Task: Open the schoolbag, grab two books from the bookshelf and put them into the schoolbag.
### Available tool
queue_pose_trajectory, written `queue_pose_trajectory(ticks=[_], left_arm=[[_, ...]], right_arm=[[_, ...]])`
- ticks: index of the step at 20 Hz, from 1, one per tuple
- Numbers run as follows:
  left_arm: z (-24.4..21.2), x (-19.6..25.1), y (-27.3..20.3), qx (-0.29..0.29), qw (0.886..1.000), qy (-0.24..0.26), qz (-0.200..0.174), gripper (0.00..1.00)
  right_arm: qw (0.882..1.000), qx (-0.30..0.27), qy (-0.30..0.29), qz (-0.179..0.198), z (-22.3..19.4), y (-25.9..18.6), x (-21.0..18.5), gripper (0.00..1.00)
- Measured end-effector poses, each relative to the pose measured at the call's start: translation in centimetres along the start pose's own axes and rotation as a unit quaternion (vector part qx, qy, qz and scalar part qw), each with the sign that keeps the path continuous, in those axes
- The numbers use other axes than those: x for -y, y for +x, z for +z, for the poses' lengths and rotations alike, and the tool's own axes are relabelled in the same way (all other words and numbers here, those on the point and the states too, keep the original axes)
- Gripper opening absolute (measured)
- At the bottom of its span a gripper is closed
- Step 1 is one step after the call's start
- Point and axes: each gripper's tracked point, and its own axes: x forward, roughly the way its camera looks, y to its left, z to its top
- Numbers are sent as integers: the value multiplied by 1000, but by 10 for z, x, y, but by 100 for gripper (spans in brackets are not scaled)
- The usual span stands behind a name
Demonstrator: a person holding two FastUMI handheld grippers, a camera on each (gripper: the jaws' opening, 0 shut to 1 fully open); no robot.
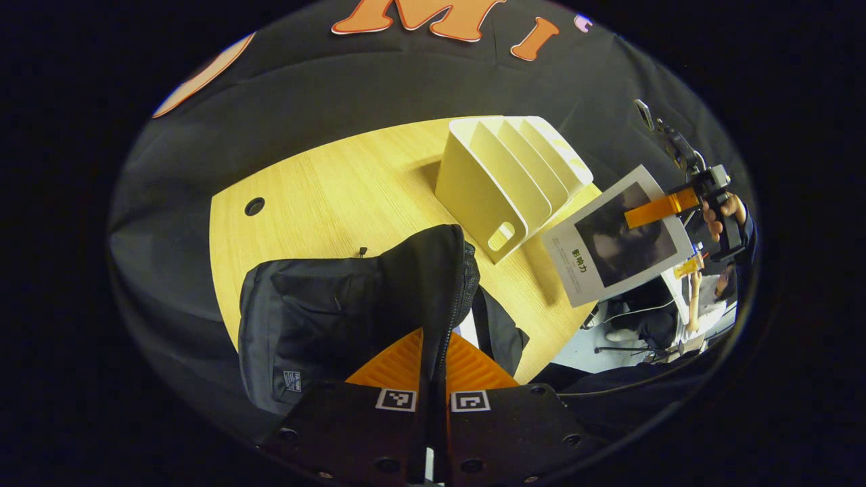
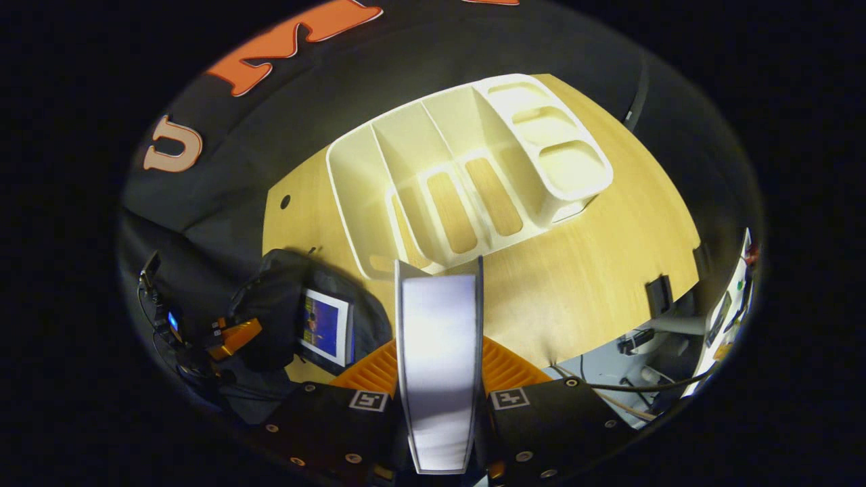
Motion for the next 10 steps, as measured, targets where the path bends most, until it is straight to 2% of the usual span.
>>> queue_pose_trajectory(ticks=[6, 10], left_arm=[[-2, -2, 0, 2, 1000, 7, 1, 5], [3, -2, -5, 6, 1000, 8, 5, 5]], right_arm=[[997, 12, -2, 76, -21, -6, -32, 40], [991, 22, 3, 131, -32, -8, -56, 40]])
